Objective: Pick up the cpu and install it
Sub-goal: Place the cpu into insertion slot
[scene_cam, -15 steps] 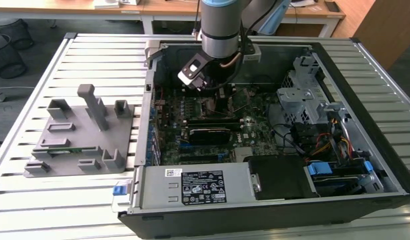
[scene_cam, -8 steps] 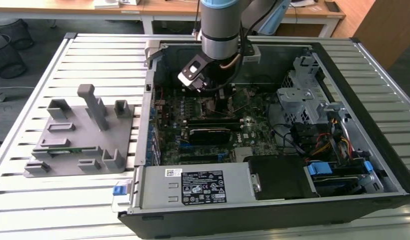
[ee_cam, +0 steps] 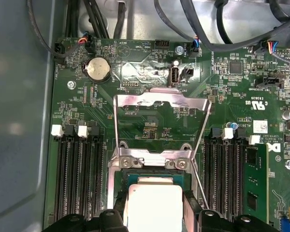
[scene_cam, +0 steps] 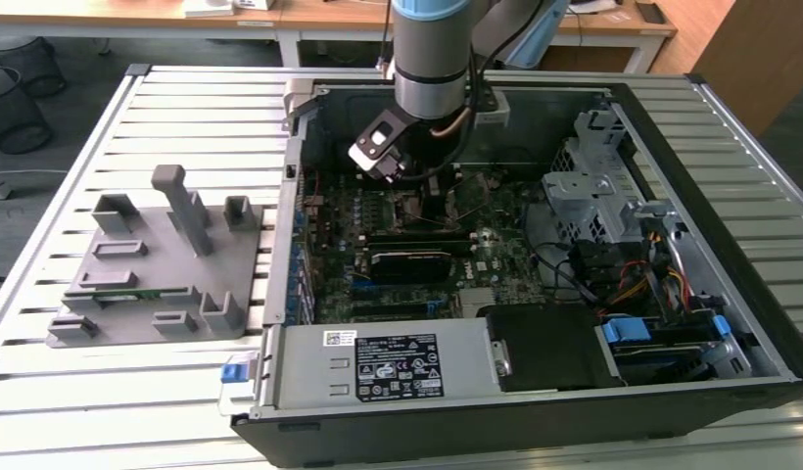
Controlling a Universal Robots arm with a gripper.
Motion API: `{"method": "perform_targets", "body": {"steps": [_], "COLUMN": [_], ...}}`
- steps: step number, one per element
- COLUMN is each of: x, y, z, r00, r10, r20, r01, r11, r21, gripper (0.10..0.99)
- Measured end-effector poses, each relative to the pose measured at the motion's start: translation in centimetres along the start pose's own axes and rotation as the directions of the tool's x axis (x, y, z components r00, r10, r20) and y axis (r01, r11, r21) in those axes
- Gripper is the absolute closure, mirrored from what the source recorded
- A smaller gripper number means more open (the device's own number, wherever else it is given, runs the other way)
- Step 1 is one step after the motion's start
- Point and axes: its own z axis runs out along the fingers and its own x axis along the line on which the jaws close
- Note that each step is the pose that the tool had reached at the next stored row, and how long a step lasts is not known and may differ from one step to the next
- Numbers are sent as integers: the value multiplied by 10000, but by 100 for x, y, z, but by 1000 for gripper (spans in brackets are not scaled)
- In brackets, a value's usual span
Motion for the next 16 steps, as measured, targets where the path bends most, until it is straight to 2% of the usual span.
{"method": "perform_targets", "body": {"steps": [13, 14, 15, 16], "x": [1, 2, 2, 2], "y": [-1, -1, -1, -1], "z": [19, 20, 20, 20], "r00": [10000, 10000, 10000, 10000], "r10": [3, 3, 3, 3], "r20": [0, -1, 0, 0], "r01": [-3, -3, -3, -3], "r11": [10000, 10000, 10000, 10000], "r21": [0, -1, 0, 0], "gripper": [549, 537, 478, 478]}}
